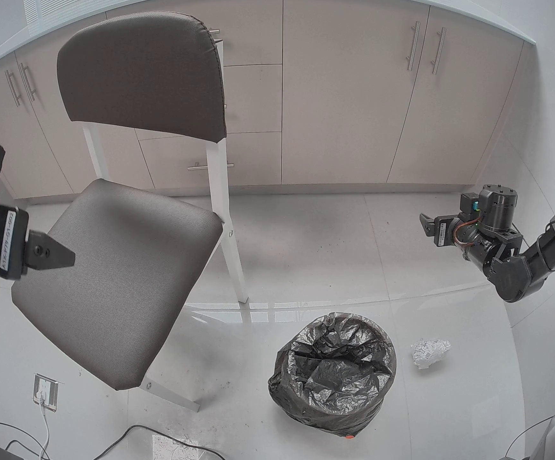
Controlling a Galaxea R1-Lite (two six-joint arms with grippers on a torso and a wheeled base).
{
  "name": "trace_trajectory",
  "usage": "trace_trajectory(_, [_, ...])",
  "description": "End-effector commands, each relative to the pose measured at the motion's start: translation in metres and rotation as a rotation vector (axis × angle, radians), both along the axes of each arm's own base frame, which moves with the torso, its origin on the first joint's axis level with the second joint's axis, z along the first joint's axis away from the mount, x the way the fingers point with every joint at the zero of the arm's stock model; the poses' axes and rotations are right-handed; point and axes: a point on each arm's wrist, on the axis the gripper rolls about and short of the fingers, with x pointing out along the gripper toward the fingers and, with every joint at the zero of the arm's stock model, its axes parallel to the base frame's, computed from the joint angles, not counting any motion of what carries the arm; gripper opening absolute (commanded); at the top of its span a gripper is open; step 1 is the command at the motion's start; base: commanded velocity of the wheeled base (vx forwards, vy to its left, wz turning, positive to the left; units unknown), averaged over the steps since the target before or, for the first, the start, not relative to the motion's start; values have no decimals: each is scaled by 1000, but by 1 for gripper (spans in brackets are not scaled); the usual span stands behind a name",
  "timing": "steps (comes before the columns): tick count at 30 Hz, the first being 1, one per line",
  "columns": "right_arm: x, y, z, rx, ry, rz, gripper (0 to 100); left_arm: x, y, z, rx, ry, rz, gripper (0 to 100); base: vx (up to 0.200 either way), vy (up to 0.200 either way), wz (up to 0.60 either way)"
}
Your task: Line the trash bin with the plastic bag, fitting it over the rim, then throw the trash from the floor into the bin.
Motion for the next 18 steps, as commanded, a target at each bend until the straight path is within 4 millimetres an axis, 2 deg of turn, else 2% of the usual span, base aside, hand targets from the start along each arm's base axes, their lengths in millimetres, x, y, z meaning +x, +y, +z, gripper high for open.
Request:
trace_trajectory(1, [137, -40, -108, 216, 119, -222, 100, -56, 38, -226, -258, -202, 49, 100, 0, 0, 0])
trace_trajectory(2, [137, -40, -108, 216, 119, -222, 100, -56, 38, -226, -258, -202, 49, 100, 0, 0, 0])
trace_trajectory(4, [153, -39, -116, 260, 128, -236, 100, -64, 43, -232, -318, -220, 86, 100, 0, 0, 0])
trace_trajectory(6, [155, -35, -116, 267, 141, -233, 100, -69, 45, -234, -341, -227, 90, 100, 0, 0, 0])
trace_trajectory(11, [129, -5, -108, 281, 230, -156, 100, -68, 41, -233, -332, -203, 48, 100, 0, 0, 0])
trace_trajectory(12, [129, -5, -108, 281, 230, -156, 100, -68, 41, -233, -332, -203, 48, 100, 0, 0, 0])
trace_trajectory(13, [120, 6, -108, 283, 261, -106, 100, -66, 39, -234, -322, -182, 41, 100, 0, 0, 0])
trace_trajectory(15, [88, 36, -109, 277, 365, 15, 100, -63, 37, -240, -296, -132, 48, 100, 0, 0, 0])
trace_trajectory(18, [55, 65, -111, 258, 448, 128, 100, -62, 36, -243, -316, -106, 80, 100, 0, 0, 0])
